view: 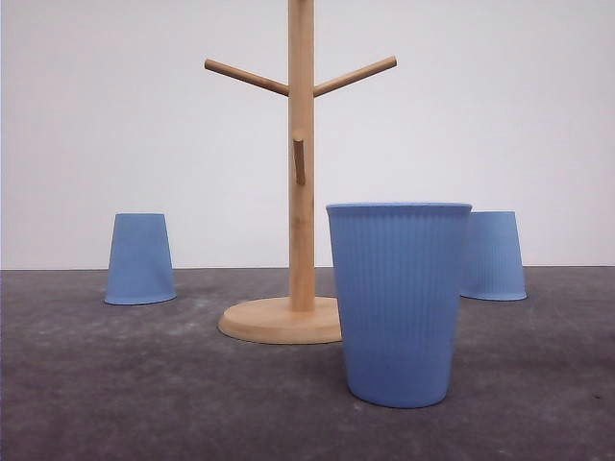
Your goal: Place three cups
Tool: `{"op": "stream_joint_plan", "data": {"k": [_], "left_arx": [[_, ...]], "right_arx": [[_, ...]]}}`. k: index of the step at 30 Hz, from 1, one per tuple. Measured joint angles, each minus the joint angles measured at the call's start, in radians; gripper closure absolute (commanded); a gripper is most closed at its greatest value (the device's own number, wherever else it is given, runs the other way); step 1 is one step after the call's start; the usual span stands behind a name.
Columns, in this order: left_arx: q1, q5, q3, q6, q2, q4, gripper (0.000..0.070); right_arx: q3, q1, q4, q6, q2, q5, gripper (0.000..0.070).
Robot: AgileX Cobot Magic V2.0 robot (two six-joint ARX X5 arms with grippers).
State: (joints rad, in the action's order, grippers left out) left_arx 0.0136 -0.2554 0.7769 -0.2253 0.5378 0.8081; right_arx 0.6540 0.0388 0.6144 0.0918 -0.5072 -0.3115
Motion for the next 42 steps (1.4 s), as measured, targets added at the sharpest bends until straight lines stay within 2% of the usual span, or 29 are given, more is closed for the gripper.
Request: {"op": "stream_joint_plan", "data": {"k": [3, 9, 11, 12, 13, 14, 15, 17, 22, 27, 35, 42], "left_arx": [[0.031, -0.021, 0.001, 0.029, 0.046, -0.005, 0.0697], [0.177, -0.002, 0.022, 0.101, 0.101, -0.019, 0.069], [0.215, 0.0, 0.044, 0.144, 0.121, -0.019, 0.0656], [0.227, 0.003, 0.056, 0.168, 0.129, -0.017, 0.0622], [0.235, 0.007, 0.067, 0.188, 0.138, -0.015, 0.0536], [0.241, 0.011, 0.079, 0.207, 0.147, -0.011, 0.0414], [0.242, 0.014, 0.088, 0.217, 0.152, -0.012, 0.0302], [0.242, 0.016, 0.101, 0.234, 0.154, -0.012, 0.0184], [0.243, 0.046, 0.106, 0.224, 0.154, -0.011, 0.0185], [0.236, 0.07, 0.131, 0.15, 0.214, -0.01, 0.0187], [0.179, 0.072, 0.264, 0.116, 0.515, -0.107, 0.0186], [0.132, 0.072, 0.469, 0.109, 0.817, -0.203, 0.0182]], "right_arx": [[0.0, 0.057, -0.001, -0.036, -0.028, 0.007, 0.0692], [0.0, 0.186, -0.005, -0.112, -0.032, 0.078, 0.0684], [0.0, 0.205, -0.005, -0.127, -0.035, 0.08, 0.0593], [0.0, 0.21, -0.005, -0.135, -0.036, 0.08, 0.05], [0.0, 0.214, -0.005, -0.141, -0.037, 0.08, 0.0399], [0.0, 0.217, -0.005, -0.146, -0.037, 0.08, 0.0293], [0.0, 0.217, -0.006, -0.148, -0.037, 0.08, 0.0258], [0.0, 0.217, -0.008, -0.148, -0.036, 0.081, 0.0244], [0.0, 0.217, -0.023, -0.148, -0.022, 0.08, 0.0244], [0.0, 0.217, -0.03, -0.148, -0.01, 0.08, 0.0244], [0.0, 0.217, -0.035, -0.147, -0.01, 0.08, 0.0244], [0.0, 0.217, -0.035, -0.147, -0.01, 0.081, 0.0244]]}}
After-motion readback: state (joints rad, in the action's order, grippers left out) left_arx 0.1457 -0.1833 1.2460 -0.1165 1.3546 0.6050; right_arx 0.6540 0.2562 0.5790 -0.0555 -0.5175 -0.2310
